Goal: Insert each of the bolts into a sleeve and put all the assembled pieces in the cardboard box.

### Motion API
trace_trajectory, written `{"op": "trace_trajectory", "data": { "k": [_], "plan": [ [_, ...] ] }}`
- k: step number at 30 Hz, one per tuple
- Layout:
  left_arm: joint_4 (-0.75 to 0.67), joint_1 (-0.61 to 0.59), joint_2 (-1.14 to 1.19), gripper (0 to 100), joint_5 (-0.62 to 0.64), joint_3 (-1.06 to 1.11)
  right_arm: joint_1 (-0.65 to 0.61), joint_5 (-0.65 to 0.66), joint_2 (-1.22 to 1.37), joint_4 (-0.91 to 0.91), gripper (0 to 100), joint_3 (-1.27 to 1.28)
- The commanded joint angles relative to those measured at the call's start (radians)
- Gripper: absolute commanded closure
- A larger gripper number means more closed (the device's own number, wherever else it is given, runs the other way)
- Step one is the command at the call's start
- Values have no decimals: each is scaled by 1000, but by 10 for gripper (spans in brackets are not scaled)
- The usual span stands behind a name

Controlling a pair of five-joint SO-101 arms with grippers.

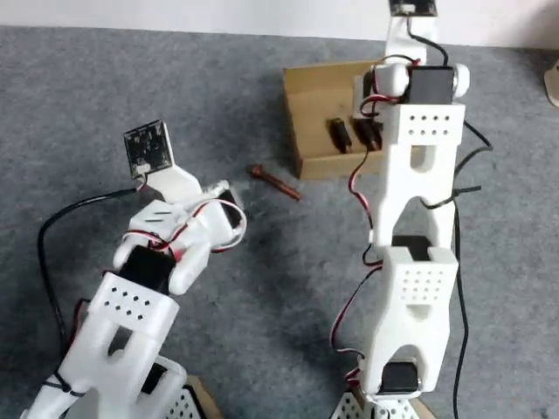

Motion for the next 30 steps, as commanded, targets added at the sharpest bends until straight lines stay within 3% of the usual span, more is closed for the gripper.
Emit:
{"op": "trace_trajectory", "data": {
  "k": [1, 8, 16, 20, 25, 30],
  "plan": [
    [63, 39, 38, 993, 57, -105, -27, -11, -148, 19, 994, 67],
    [100, 45, 340, 993, 77, -214, -44, -11, -314, 19, 994, 196],
    [325, 74, 602, 993, 170, -515, -41, -5, -507, 13, 994, 432],
    [371, 71, 716, 993, 201, -661, -44, -3, -628, -12, 994, 535],
    [365, 68, 858, 993, 258, -792, -42, 0, -803, -131, 994, 789],
    [365, 68, 1006, 993, 287, -912, -47, 0, -1043, -380, 994, 1219]
  ]
}}
